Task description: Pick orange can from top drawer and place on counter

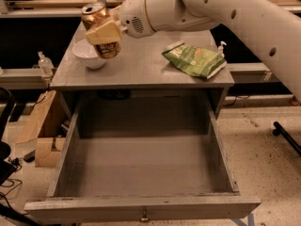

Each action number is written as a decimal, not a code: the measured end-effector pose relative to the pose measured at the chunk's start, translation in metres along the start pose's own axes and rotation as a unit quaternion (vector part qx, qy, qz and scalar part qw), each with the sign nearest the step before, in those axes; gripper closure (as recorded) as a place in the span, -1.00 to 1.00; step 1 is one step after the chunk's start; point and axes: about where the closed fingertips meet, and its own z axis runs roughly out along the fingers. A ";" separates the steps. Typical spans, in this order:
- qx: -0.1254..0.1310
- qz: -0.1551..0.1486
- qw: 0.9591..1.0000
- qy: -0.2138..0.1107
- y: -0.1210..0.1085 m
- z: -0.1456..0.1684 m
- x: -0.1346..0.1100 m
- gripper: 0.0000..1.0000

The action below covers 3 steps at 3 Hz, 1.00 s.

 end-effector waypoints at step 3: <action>0.171 0.087 0.981 -0.016 -0.142 0.012 -0.005 1.00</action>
Offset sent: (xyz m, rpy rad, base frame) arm 0.1616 -0.0388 0.0322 0.0977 0.0422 -0.4766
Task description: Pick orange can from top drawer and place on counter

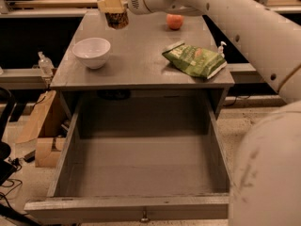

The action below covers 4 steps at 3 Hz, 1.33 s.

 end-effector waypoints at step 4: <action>0.073 0.011 0.997 -0.036 -0.085 0.066 0.031 1.00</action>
Offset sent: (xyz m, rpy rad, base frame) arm 0.1472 -0.0346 -0.0430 0.0802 -0.1212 -0.1929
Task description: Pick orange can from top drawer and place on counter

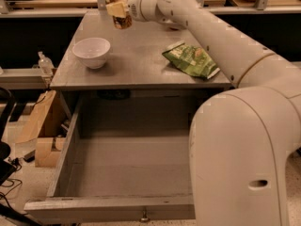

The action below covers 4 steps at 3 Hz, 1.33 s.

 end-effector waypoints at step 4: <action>0.032 0.011 0.999 0.001 -0.024 0.070 0.072 0.68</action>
Offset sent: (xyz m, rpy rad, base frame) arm 0.0654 0.0172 -0.0767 0.0215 -0.0164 -0.0505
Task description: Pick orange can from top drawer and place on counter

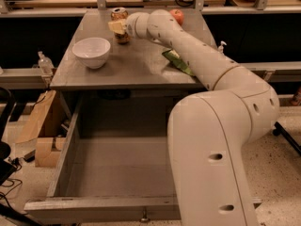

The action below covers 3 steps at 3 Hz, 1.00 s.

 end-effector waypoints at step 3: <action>-0.005 0.001 1.000 0.002 0.007 0.006 0.003 -0.72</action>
Offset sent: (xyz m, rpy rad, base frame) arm -0.0001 0.0025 -0.0015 -0.0001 0.0018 0.0025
